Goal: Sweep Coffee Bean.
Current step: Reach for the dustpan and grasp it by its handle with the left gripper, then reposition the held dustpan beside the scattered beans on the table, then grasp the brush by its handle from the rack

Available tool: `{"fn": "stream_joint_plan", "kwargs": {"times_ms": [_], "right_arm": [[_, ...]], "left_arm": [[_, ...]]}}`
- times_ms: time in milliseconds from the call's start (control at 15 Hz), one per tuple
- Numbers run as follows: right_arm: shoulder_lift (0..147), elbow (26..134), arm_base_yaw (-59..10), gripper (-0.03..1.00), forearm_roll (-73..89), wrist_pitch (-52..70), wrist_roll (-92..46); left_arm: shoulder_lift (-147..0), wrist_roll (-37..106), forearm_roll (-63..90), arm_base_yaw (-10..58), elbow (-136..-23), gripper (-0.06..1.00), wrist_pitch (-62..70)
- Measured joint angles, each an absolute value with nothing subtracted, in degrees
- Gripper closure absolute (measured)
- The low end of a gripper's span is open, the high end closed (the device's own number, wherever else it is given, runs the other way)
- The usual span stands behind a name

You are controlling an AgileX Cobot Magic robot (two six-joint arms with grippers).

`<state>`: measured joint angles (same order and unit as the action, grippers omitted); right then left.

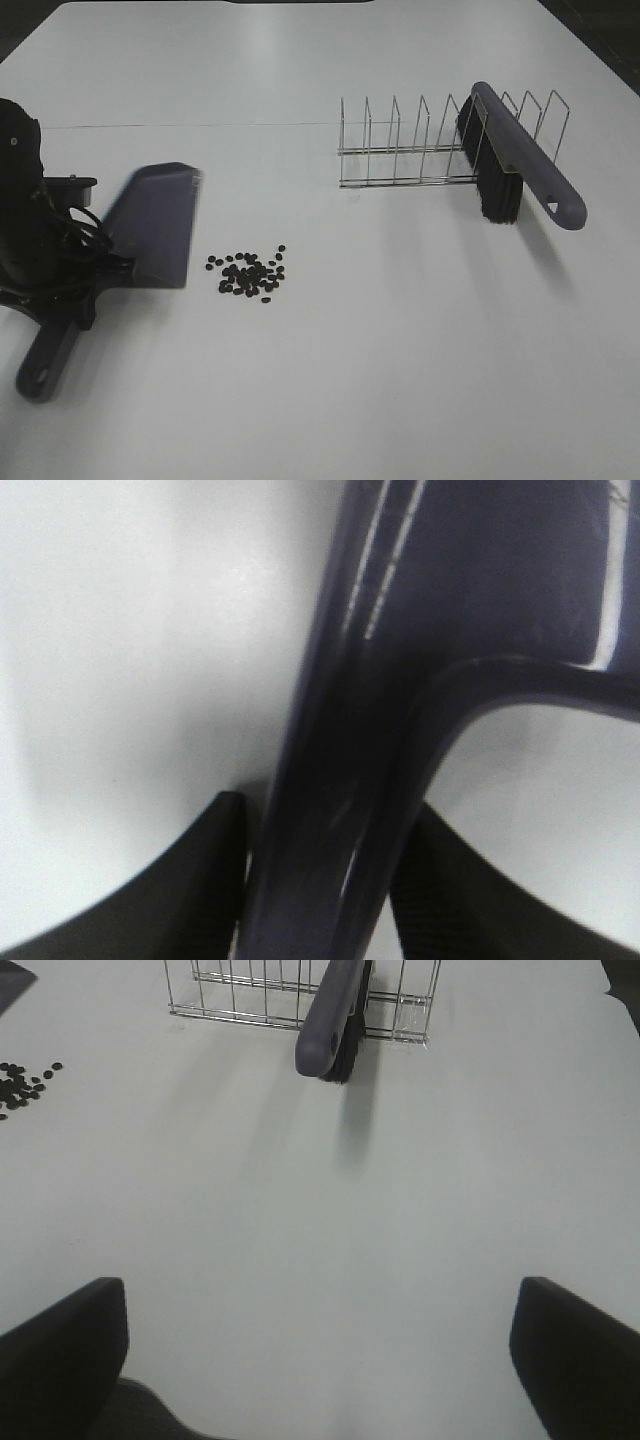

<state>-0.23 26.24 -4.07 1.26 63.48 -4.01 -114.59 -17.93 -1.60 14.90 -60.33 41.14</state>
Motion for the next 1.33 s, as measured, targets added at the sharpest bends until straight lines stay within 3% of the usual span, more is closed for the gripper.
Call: {"fn": "stream_joint_plan", "kwargs": {"times_ms": [667,1333], "right_arm": [[2.9,28.4,-4.1,0.04,-1.6,65.1,-2.2],[46.0,56.0,-4.1,0.04,-2.8,68.6,2.1]], "left_arm": [[-111.0,-8.0,-14.3,14.9,-60.5,0.62,46.9],[-108.3,-5.2,-12.0,14.9,-60.5,0.61,50.3]]}}
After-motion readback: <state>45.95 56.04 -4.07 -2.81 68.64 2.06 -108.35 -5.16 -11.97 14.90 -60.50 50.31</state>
